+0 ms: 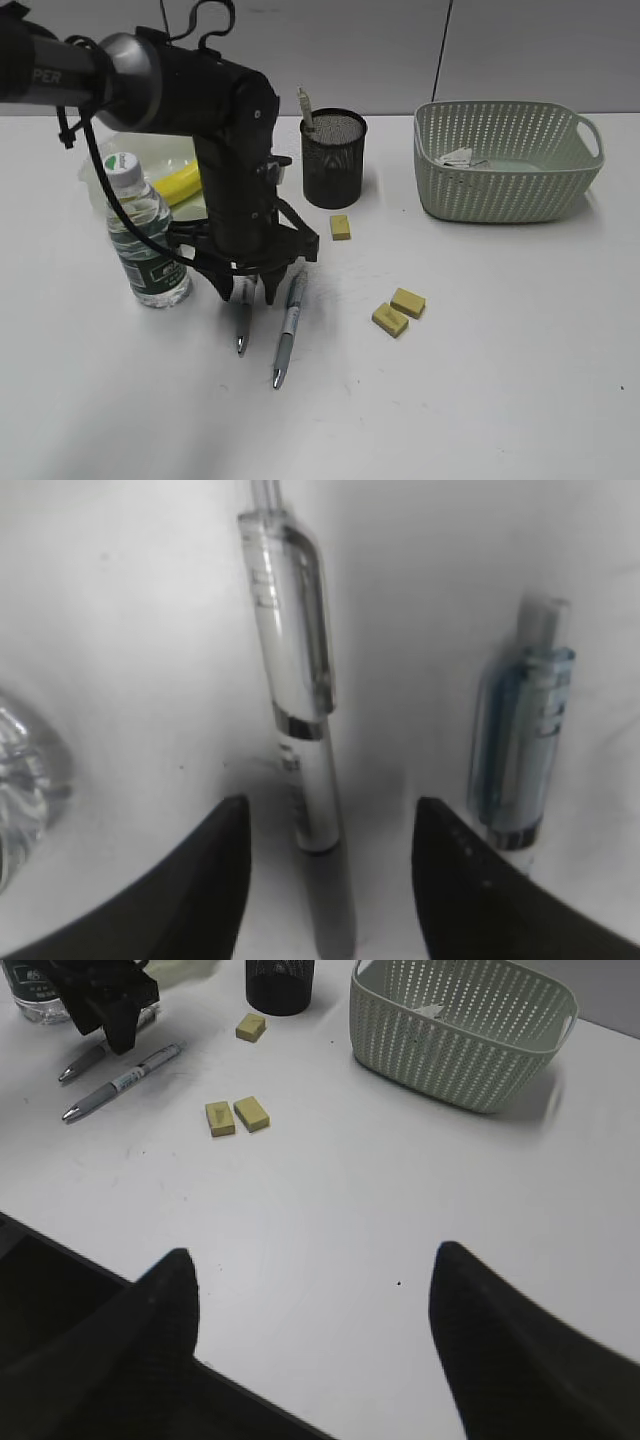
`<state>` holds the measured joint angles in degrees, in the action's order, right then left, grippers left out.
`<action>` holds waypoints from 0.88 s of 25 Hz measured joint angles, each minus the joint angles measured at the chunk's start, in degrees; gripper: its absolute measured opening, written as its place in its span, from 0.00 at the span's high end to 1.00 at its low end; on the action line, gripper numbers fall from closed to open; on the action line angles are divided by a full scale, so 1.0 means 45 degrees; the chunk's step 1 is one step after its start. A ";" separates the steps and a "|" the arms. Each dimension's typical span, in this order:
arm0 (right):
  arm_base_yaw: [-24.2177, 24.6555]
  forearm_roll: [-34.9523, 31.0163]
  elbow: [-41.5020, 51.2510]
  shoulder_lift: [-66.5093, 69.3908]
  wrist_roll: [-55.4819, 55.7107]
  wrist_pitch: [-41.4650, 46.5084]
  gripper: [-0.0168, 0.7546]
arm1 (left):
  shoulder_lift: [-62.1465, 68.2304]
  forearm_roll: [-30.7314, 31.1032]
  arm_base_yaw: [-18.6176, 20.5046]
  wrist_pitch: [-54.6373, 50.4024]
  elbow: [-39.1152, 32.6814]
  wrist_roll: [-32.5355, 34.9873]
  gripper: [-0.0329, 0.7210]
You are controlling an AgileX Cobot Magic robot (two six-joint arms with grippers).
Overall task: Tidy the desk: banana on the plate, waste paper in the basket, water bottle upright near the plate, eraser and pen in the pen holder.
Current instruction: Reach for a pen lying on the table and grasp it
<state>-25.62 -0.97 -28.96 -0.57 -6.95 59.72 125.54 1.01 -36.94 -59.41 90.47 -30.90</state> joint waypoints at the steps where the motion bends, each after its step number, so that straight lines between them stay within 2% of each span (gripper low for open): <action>1: 0.0000 0.0000 0.0000 0.0000 0.0000 0.0000 0.24 | 0.0057 -0.0015 0.0000 0.0041 0.0000 0.0000 0.44; 4: 0.0000 0.0000 0.0000 0.0000 0.0000 0.0000 0.24 | 0.0249 -0.0041 0.0000 0.0145 0.0000 -0.0010 0.54; 9: 0.0000 0.0000 0.0000 0.0000 0.0000 0.0000 0.24 | 0.0279 -0.0013 0.0000 -0.0149 0.0241 -0.0010 0.86; 11: 0.0000 0.0000 0.0000 0.0000 0.0000 -0.0011 0.24 | 0.0279 0.0061 0.0000 -0.0367 0.0576 -0.0010 0.95; 18: 0.0000 0.0000 0.0000 0.0000 0.0000 -0.0011 0.25 | 0.0279 0.0164 -0.0100 -0.1236 0.2077 -0.0010 0.97; 22: 0.0000 0.0000 0.0000 0.0000 0.0000 -0.0011 0.25 | 0.0279 0.0685 -0.0100 -0.1451 0.2360 -0.0010 0.95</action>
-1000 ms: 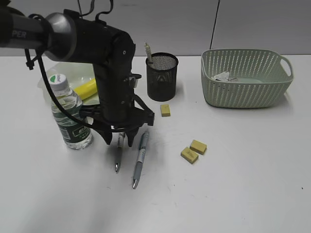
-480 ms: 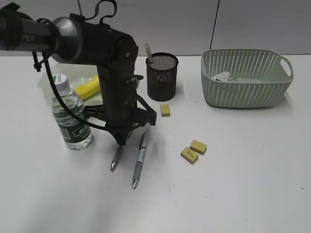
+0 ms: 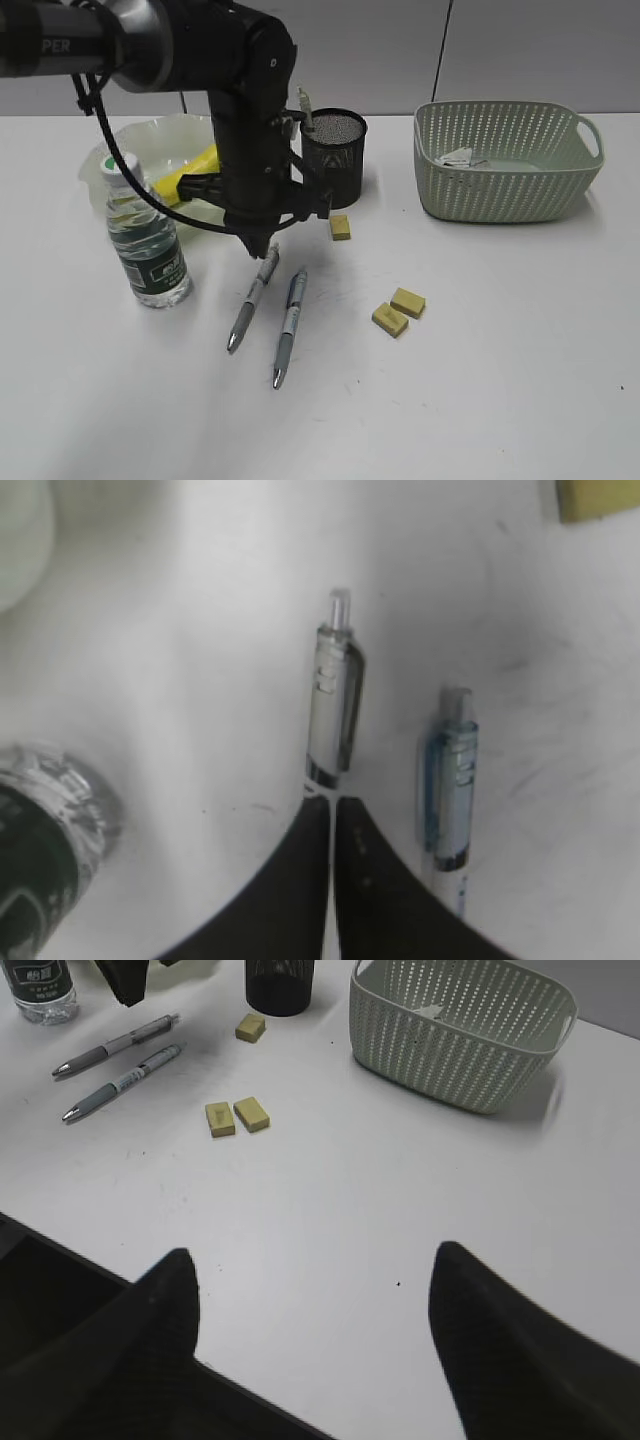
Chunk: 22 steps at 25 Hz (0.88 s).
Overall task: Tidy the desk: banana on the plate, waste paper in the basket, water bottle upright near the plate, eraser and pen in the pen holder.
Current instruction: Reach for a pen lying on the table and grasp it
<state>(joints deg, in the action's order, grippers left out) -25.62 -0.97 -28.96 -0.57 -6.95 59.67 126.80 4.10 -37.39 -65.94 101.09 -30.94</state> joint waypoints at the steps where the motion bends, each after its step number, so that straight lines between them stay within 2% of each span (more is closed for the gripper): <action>1: 0.0000 0.0000 0.0000 0.0000 0.0000 0.0000 0.25 | 0.0000 0.0154 0.0000 -0.0034 0.0000 0.0011 0.90; 2: 0.0000 0.0000 0.0000 0.0000 0.0000 0.0000 0.24 | 0.0000 0.0250 0.0000 -0.0045 0.0000 0.0023 0.85; 5: 0.0000 0.0012 0.0000 0.0000 0.0000 0.0000 0.24 | 0.0000 0.0298 0.0000 0.0108 0.0000 0.0507 0.55; 7: 0.0000 0.0012 0.0000 0.0000 0.0000 0.0000 0.24 | 0.0000 0.0056 0.0000 0.0322 0.0000 0.1113 0.43; 8: 0.0000 0.0012 0.0000 0.0000 0.0000 0.0000 0.24 | 0.0010 -0.0033 0.0000 0.0364 0.0000 0.1254 0.40; 17: 0.0000 0.0012 0.0000 0.0000 0.0000 0.0000 0.25 | 0.0682 -0.0052 0.0000 0.0158 0.0000 0.1585 0.39; 22: 0.0000 0.0012 0.0000 0.0000 0.0000 0.0000 0.25 | 0.0971 -0.0052 0.0000 0.0173 0.0005 0.1585 0.48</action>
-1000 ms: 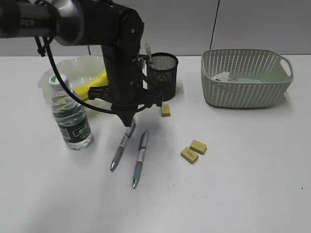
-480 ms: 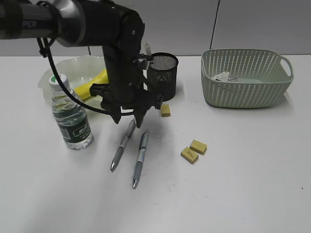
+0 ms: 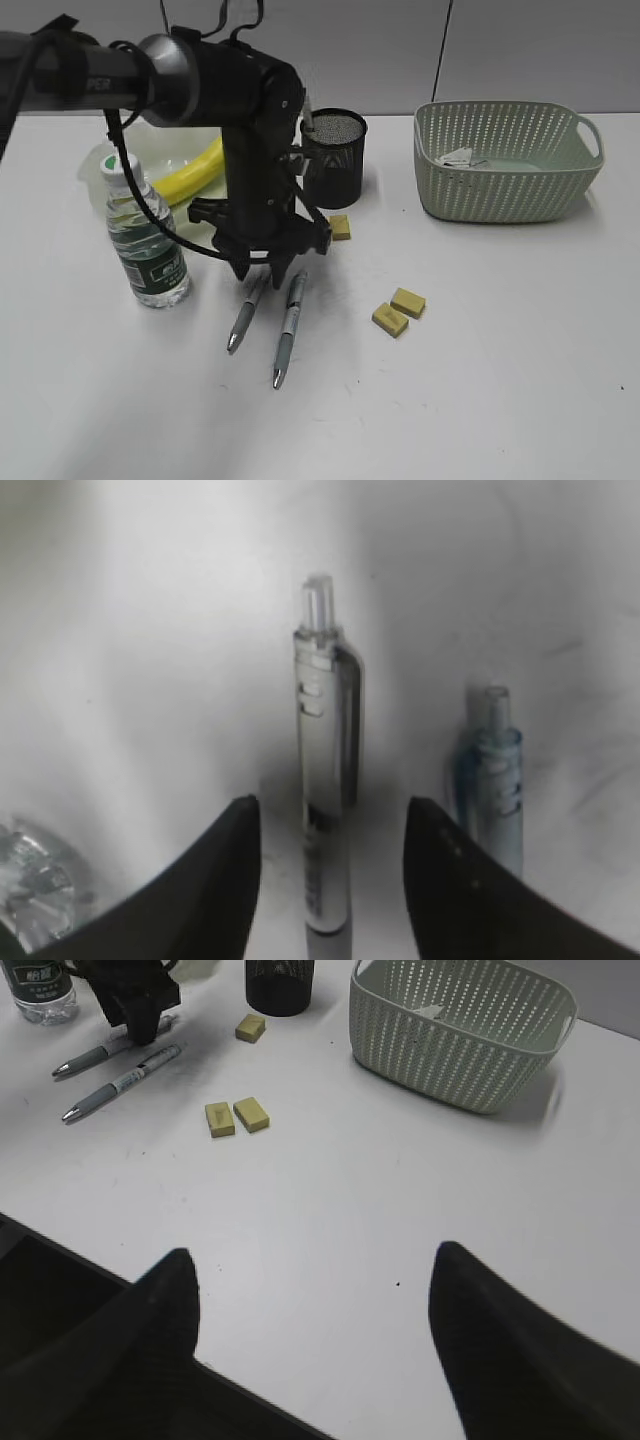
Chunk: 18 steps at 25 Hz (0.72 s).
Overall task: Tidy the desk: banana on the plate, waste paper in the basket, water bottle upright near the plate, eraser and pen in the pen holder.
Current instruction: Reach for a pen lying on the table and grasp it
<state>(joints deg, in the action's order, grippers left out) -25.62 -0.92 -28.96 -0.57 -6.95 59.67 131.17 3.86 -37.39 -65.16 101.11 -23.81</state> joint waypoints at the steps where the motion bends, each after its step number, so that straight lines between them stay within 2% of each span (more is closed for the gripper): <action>1: 0.0000 0.0000 0.0000 0.0000 0.0000 0.0000 0.25 | 0.0070 0.0000 0.0000 0.0146 0.0000 0.0000 0.49; 8: 0.0000 0.0000 0.0000 0.0000 0.0000 0.0000 0.25 | 0.0294 0.0000 0.0000 0.0175 0.0000 0.0049 0.52; 13: 0.0000 0.0000 0.0000 0.0000 0.0000 0.0000 0.25 | 0.0298 0.0071 0.0000 0.0198 0.0000 0.0092 0.65; 15: 0.0000 0.0000 0.0000 0.0000 0.0000 0.0000 0.25 | 0.0298 0.0083 0.0000 0.0198 0.0000 0.0127 0.65; 18: 0.0000 0.0000 0.0000 0.0000 0.0000 0.0000 0.25 | 0.0378 0.0083 0.0000 0.0198 0.0000 0.0141 0.58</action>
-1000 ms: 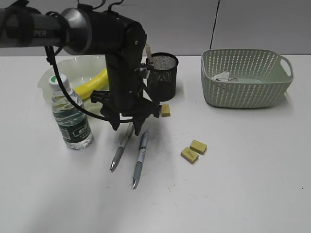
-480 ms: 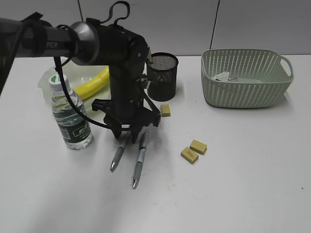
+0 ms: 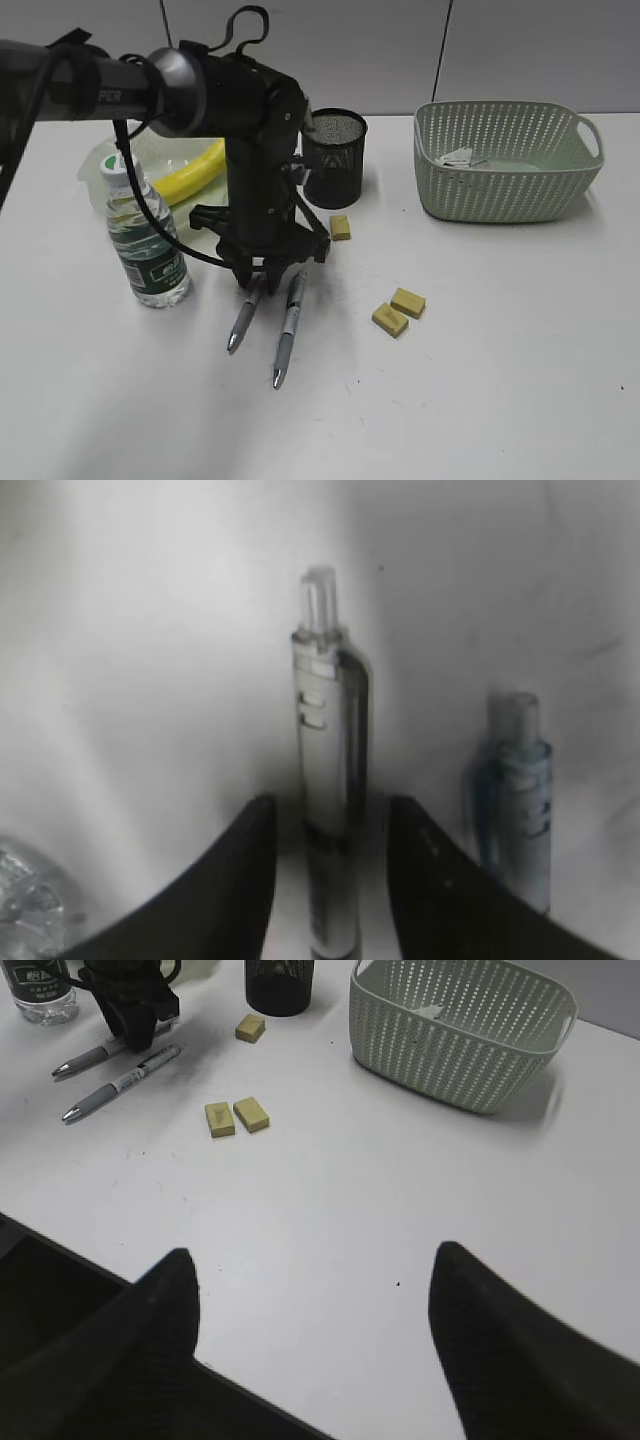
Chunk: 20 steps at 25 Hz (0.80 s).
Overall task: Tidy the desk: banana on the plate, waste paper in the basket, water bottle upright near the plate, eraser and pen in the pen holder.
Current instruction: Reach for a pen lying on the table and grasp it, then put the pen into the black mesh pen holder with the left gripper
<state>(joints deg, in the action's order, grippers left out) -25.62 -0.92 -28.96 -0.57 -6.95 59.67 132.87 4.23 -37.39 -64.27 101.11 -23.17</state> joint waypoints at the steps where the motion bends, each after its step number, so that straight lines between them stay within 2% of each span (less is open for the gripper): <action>1: 0.0000 0.0000 0.0000 0.0000 0.0000 0.0000 0.25 | 0.0030 0.0000 0.0000 0.0000 0.0025 0.0000 0.57; 4: 0.0000 0.0000 0.0000 0.0000 0.0000 0.0000 0.25 | 0.0030 0.0000 0.0000 0.0000 0.0043 0.0000 0.59; 7: 0.0000 0.0000 0.0000 0.0000 0.0000 0.0000 0.25 | 0.0044 0.0000 0.0000 -0.0048 0.0059 0.0000 0.79; 8: 0.0000 0.0000 0.0000 0.0000 0.0000 0.0000 0.25 | 0.0044 0.0000 0.0000 -0.0089 0.0064 0.0010 0.82; 20: 0.0000 0.0012 0.0000 0.0000 0.0000 0.0000 0.25 | -0.1402 0.0012 0.0000 -0.0170 0.0487 0.0010 0.81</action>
<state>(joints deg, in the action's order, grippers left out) -25.62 -0.87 -28.96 -0.57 -6.95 59.67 126.56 4.29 -37.39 -65.03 103.31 -23.13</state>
